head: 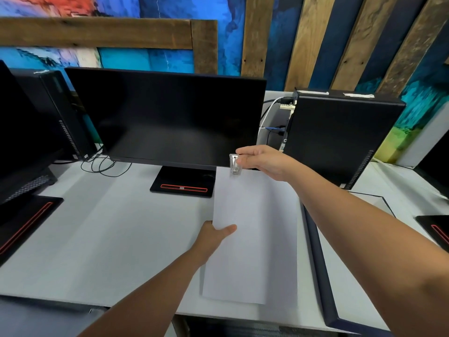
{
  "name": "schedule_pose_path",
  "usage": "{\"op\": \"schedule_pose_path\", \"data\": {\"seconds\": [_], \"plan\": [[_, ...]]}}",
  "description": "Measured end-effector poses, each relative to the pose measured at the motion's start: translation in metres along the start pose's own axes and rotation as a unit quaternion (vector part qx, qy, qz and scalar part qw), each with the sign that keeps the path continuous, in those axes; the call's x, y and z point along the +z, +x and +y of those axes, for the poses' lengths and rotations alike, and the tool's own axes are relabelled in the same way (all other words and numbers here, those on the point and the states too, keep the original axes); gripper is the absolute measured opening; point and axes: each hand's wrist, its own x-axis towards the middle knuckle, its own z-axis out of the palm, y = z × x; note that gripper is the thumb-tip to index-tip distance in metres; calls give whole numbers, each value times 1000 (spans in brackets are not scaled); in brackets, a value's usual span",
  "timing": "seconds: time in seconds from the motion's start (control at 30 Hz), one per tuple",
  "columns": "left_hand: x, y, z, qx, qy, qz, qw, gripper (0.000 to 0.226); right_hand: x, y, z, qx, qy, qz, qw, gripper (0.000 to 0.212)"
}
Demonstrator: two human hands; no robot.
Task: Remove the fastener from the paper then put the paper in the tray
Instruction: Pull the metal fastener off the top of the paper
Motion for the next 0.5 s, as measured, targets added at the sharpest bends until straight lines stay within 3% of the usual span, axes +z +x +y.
{"op": "schedule_pose_path", "data": {"seconds": [0.27,0.5], "plan": [[4,-3,-2,0,-7,0,1000,31,1,2,1,-20,-21,-4,1000,36],[3,-4,-6,-1,-14,1,1000,34,3,2,6,-26,-14,-1,1000,33]]}}
